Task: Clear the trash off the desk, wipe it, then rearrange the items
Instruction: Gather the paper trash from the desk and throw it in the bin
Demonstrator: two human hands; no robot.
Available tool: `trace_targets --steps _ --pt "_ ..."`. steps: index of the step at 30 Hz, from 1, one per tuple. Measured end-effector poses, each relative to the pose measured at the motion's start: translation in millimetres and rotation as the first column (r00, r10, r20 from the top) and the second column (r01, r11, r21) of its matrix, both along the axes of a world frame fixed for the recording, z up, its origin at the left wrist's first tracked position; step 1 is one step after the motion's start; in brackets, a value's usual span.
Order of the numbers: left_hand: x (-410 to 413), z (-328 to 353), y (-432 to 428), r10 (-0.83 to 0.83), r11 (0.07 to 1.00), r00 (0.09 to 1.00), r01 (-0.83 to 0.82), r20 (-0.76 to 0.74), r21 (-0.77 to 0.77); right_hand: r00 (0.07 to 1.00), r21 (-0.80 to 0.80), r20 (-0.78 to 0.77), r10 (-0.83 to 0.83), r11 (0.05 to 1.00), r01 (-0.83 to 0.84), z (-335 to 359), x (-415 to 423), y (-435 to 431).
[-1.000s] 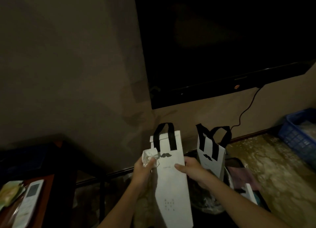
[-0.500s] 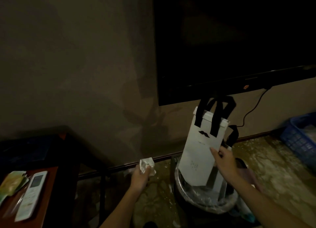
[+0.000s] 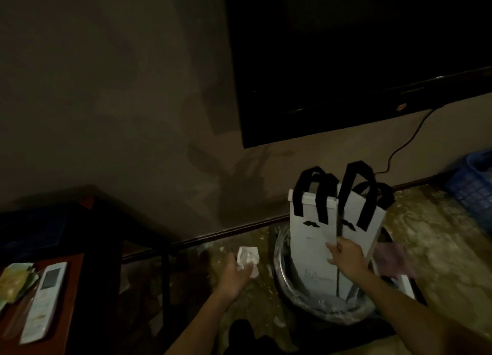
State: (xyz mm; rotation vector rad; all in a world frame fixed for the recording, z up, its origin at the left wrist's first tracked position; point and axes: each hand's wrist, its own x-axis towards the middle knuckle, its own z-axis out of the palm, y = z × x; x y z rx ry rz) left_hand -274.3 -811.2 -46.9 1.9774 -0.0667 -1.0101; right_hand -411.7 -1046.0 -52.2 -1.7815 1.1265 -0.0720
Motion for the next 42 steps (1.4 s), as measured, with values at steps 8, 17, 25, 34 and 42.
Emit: trace_targets --steps 8,17,25,34,42 --pt "-15 -2 -29 -0.158 0.987 0.987 0.159 -0.036 0.027 0.997 0.098 -0.067 -0.050 0.994 0.056 -19 -26 -2" --pt "-26 12 -78 -0.530 0.847 0.804 0.521 0.271 0.110 0.999 -0.053 -0.018 -0.035 0.998 0.034 -1 -43 -5" --pt "-39 -1 -102 -0.680 0.731 0.655 0.642 0.329 0.231 1.000 -0.130 -0.010 0.028 0.991 -0.029 4 -54 -3" --pt "-33 8 -92 -0.644 0.765 0.644 0.566 0.413 0.308 0.986 -0.141 0.047 0.159 0.979 -0.151 11 -57 2" --pt "-46 25 -64 -0.481 0.877 0.704 0.371 0.523 0.307 0.965 -0.173 0.065 0.253 0.956 -0.238 21 -54 4"
